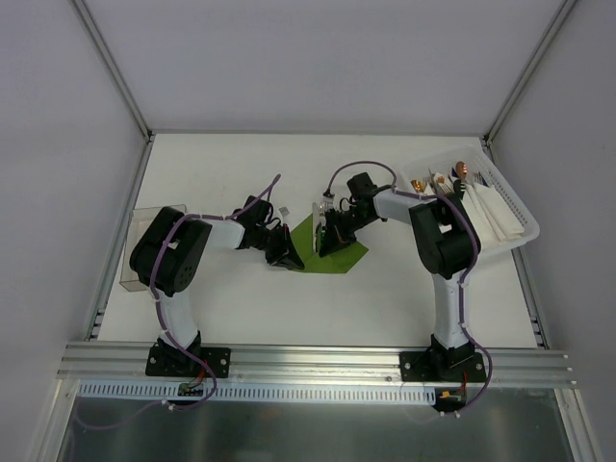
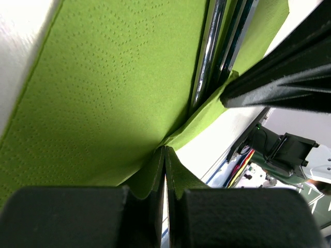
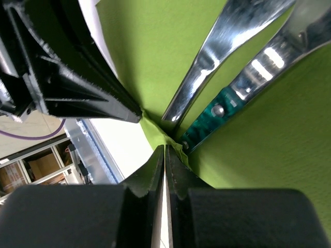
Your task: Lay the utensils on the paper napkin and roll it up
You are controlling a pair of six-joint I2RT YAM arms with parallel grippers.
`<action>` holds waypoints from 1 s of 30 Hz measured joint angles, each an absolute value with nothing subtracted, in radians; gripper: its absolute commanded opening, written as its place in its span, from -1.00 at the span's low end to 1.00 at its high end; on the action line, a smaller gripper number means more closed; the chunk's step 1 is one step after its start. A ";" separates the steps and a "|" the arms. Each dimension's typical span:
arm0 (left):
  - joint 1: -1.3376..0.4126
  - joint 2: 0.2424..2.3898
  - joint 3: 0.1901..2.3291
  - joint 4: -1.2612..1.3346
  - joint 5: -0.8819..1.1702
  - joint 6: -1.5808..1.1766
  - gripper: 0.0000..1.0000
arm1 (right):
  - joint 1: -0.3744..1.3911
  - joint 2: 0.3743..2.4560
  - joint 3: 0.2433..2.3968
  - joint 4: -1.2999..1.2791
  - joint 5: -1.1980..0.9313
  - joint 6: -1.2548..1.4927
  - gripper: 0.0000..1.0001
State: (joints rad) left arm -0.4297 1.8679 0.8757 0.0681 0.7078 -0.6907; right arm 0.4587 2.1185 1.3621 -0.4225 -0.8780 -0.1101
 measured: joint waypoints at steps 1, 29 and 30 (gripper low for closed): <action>-0.430 1.868 0.876 0.068 0.707 -0.691 -1.00 | 0.459 2.122 1.366 -0.422 -0.874 -0.110 -0.89; -0.423 1.597 0.910 -0.281 0.142 -0.679 -0.32 | 0.460 2.146 1.399 -0.441 -0.868 -0.105 -0.93; -0.423 1.605 0.915 -0.292 0.121 -0.683 -0.35 | 0.460 2.146 1.399 -0.442 -0.868 -0.105 -0.93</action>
